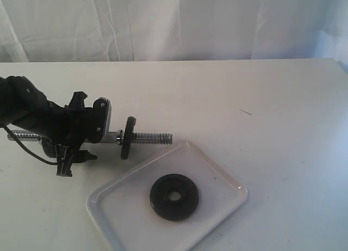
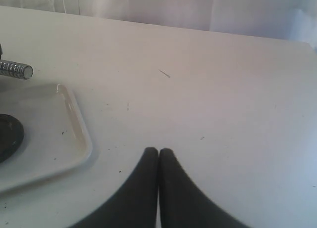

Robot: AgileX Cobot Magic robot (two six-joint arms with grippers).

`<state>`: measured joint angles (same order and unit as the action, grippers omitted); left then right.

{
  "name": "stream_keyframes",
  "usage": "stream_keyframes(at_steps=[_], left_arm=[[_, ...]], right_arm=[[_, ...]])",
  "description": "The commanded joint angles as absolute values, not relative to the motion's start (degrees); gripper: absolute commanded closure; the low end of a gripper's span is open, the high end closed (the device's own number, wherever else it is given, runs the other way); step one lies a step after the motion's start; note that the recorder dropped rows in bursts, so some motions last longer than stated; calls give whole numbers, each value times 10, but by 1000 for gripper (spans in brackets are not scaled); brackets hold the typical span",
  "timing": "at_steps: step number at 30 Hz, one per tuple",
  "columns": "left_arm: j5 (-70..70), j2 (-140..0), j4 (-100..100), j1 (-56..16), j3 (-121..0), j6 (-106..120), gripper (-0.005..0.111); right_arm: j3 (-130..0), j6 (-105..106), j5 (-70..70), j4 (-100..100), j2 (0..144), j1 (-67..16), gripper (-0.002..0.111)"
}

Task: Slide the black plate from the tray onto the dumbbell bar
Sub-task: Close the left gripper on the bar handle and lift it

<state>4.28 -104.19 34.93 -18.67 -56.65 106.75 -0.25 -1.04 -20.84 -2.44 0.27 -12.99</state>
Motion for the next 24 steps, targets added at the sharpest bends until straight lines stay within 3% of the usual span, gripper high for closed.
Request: stream_keyframes(at_steps=[1, 19, 24], left_arm=[[42, -1049, 355, -191, -568, 1067, 36], [26, -1054, 355, -215, -579, 1062, 38], [28, -1054, 355, -215, -579, 1062, 53]], right_arm=[[0, -13, -199, -28, 0, -126, 108], [0, -13, -199, -28, 0, -126, 108], [0, -13, -199, -28, 0, -126, 108]])
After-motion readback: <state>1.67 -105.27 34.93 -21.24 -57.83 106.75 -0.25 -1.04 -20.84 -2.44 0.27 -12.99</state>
